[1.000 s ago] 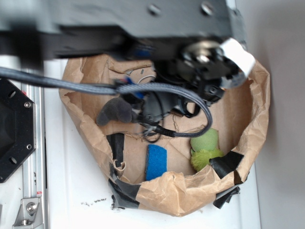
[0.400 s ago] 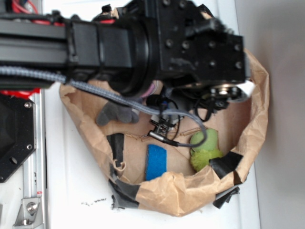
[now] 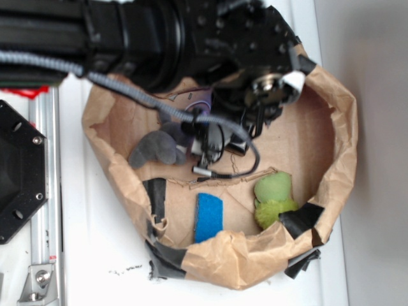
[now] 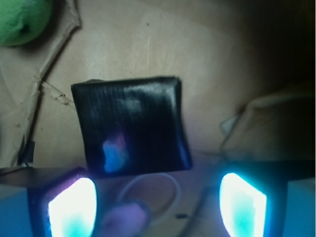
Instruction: Grab the black box.
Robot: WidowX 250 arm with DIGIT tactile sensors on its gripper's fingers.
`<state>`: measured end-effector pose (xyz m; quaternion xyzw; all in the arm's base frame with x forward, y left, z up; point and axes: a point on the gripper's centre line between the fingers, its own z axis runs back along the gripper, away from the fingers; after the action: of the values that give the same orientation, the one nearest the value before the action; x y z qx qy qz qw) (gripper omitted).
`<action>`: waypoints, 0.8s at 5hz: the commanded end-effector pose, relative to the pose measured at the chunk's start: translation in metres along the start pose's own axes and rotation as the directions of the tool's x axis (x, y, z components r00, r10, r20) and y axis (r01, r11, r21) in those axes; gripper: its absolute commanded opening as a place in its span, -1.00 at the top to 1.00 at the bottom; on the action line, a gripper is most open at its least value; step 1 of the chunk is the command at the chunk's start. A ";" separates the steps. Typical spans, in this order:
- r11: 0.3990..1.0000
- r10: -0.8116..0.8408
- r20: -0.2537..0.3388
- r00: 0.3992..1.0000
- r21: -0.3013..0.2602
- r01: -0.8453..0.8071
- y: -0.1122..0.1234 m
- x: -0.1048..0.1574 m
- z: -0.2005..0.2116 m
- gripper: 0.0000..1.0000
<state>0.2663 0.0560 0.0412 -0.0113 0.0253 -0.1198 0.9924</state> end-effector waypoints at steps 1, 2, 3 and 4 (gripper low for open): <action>1.000 -0.023 0.062 0.998 0.015 0.022 -0.013 0.010 -0.006 -1.00; 0.999 -0.036 0.079 0.996 0.020 0.035 -0.019 0.019 -0.006 -1.00; 0.999 -0.036 0.047 0.998 -0.006 0.036 -0.024 0.027 -0.017 -1.00; 0.998 -0.050 -0.015 0.999 0.041 0.051 -0.030 0.029 -0.042 -1.00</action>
<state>0.2828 0.0331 0.0149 0.0072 0.0402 -0.1385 0.9895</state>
